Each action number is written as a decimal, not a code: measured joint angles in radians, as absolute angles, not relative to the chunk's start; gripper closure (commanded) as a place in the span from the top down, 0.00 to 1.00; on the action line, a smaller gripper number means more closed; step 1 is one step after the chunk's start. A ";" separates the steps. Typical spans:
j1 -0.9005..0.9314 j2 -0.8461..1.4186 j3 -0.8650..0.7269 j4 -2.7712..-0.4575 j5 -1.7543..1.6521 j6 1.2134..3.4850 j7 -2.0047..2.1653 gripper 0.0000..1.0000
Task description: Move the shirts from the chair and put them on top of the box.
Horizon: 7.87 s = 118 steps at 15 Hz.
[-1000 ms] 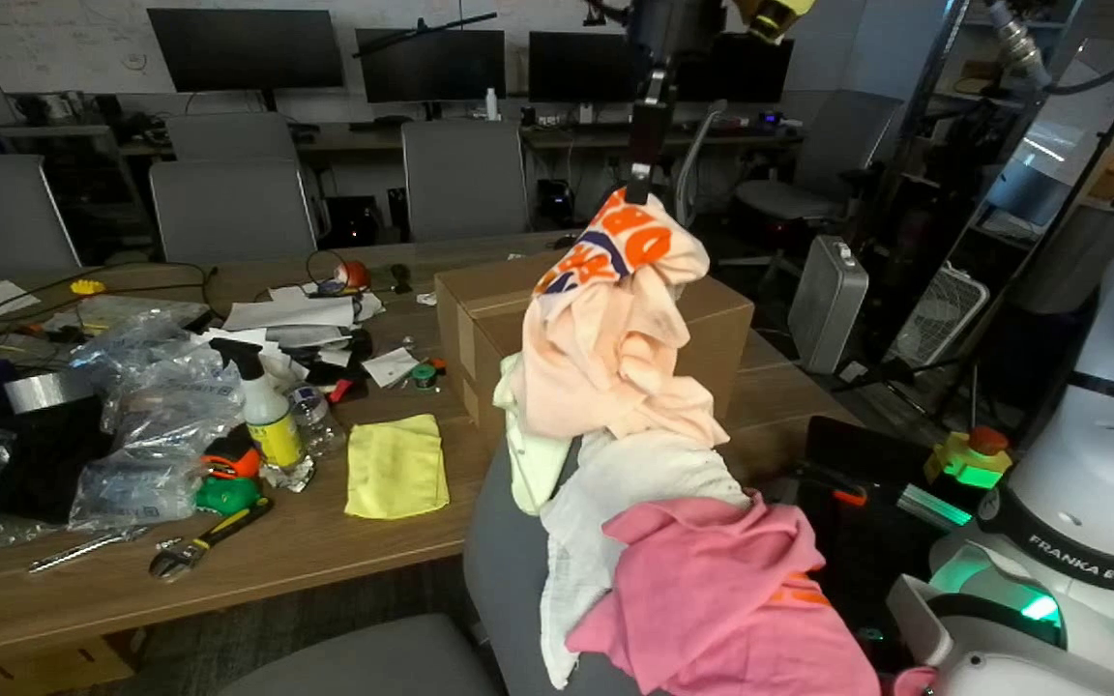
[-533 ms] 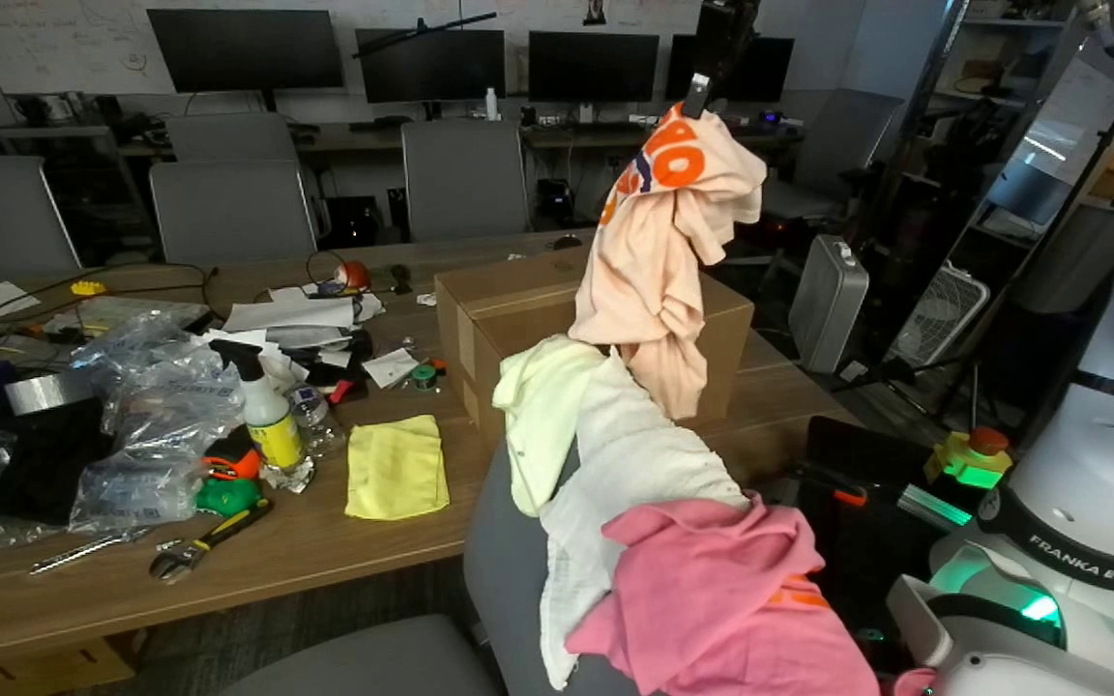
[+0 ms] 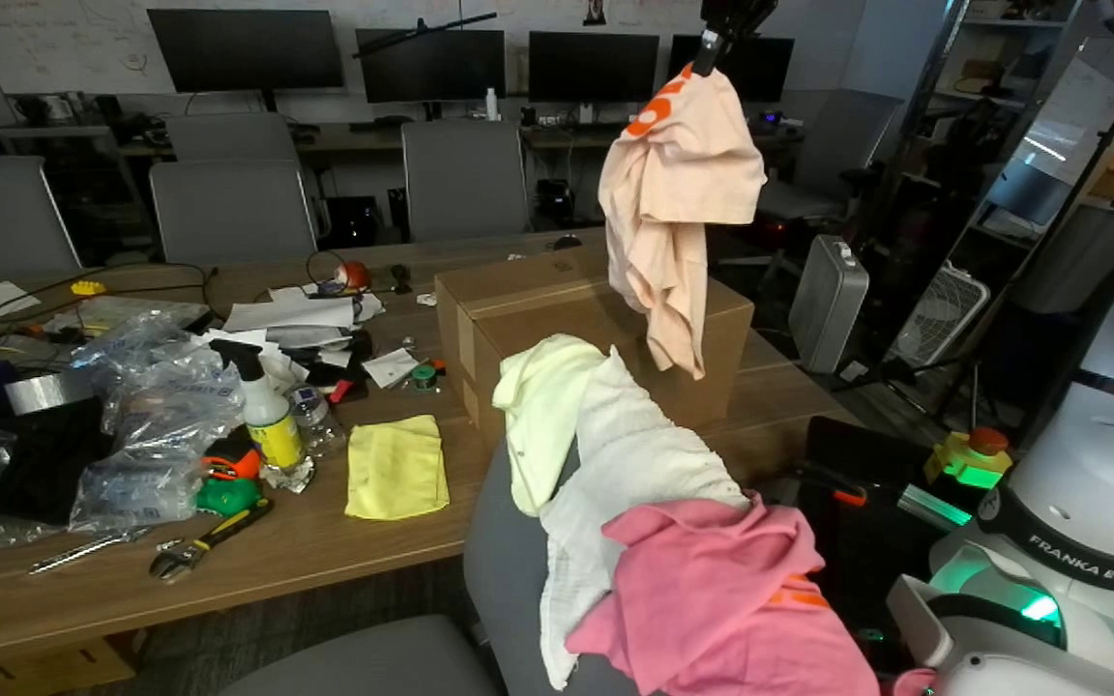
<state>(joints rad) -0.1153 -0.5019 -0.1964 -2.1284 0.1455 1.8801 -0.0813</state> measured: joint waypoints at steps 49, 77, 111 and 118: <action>-0.194 0.051 -0.169 -1.534 0.146 1.433 -0.104 1.00; 0.024 -0.053 0.016 -2.350 0.068 2.220 -0.344 1.00; 0.112 -0.097 0.090 -2.367 0.023 2.217 -0.320 0.03; 0.111 -0.136 0.090 -2.364 0.001 2.225 -0.248 0.02</action>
